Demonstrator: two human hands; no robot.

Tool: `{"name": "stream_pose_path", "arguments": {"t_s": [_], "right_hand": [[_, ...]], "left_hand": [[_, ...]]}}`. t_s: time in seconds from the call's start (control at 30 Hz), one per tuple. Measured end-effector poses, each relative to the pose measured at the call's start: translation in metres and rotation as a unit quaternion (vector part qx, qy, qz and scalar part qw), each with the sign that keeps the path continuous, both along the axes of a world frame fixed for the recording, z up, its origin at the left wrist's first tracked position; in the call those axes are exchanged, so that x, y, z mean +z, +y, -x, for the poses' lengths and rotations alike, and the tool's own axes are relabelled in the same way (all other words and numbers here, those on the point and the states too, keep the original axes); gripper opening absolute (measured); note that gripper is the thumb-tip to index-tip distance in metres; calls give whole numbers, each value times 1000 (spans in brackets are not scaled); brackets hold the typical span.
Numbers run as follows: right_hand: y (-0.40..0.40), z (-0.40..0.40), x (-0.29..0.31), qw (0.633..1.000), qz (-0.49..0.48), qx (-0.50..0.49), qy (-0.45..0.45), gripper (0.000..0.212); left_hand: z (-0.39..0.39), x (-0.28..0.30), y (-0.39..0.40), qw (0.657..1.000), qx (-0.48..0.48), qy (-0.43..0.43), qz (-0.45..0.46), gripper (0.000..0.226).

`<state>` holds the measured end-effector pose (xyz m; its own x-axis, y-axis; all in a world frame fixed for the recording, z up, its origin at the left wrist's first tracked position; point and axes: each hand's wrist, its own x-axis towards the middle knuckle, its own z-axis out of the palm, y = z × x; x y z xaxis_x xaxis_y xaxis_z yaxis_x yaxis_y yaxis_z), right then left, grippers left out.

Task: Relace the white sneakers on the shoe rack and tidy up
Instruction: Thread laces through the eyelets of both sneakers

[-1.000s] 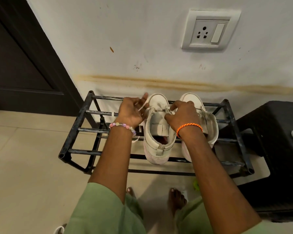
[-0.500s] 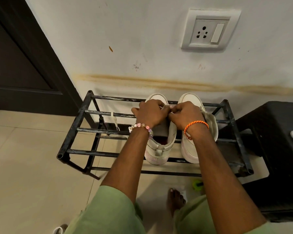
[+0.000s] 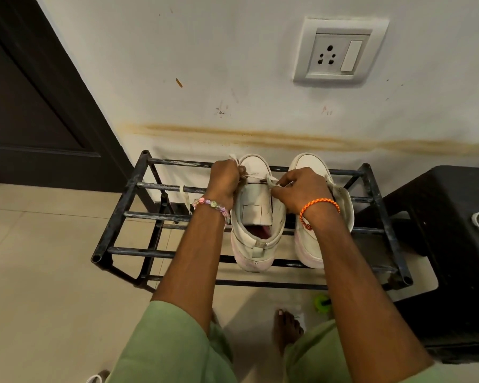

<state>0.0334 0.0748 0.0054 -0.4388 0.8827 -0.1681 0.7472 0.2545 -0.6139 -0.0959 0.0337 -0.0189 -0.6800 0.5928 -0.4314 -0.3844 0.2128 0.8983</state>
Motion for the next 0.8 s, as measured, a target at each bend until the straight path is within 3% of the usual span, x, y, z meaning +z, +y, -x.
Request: {"name": "stream_pose_path", "arguments": {"t_s": [0.13, 0.2, 0.27, 0.33, 0.43, 0.5, 0.63, 0.73, 0.8], "right_hand": [[0, 0, 0, 1000, 0, 4, 5, 17], [0, 0, 0, 1000, 3, 1, 13, 16], [0, 0, -1, 1000, 9, -6, 18, 16], [0, 0, -1, 1000, 9, -9, 19, 18], [0, 1, -1, 1000, 11, -9, 26, 18], [-1, 1, 0, 1000, 10, -11, 26, 15], [-1, 1, 0, 999, 15, -23, 37, 10], [-1, 0, 1, 998, 22, -28, 42, 8], [-1, -1, 1, 998, 24, -28, 41, 7]], "left_hand": [[-9, 4, 0, 979, -104, 167, 56, 23], [-16, 2, 0, 932, -179, 291, 119, 14], [-21, 0, 0, 870, -215, 398, 197, 19], [-23, -2, 0, 824, -203, 467, 249, 26], [-23, -4, 0, 782, -163, 533, 281, 23], [-22, -3, -1, 795, -147, 525, 266, 21], [-19, -2, -1, 877, -138, 409, 211, 11], [-11, 11, -5, 974, -95, 196, 63, 9], [-2, 25, -8, 995, -67, 65, -39, 12]]}}
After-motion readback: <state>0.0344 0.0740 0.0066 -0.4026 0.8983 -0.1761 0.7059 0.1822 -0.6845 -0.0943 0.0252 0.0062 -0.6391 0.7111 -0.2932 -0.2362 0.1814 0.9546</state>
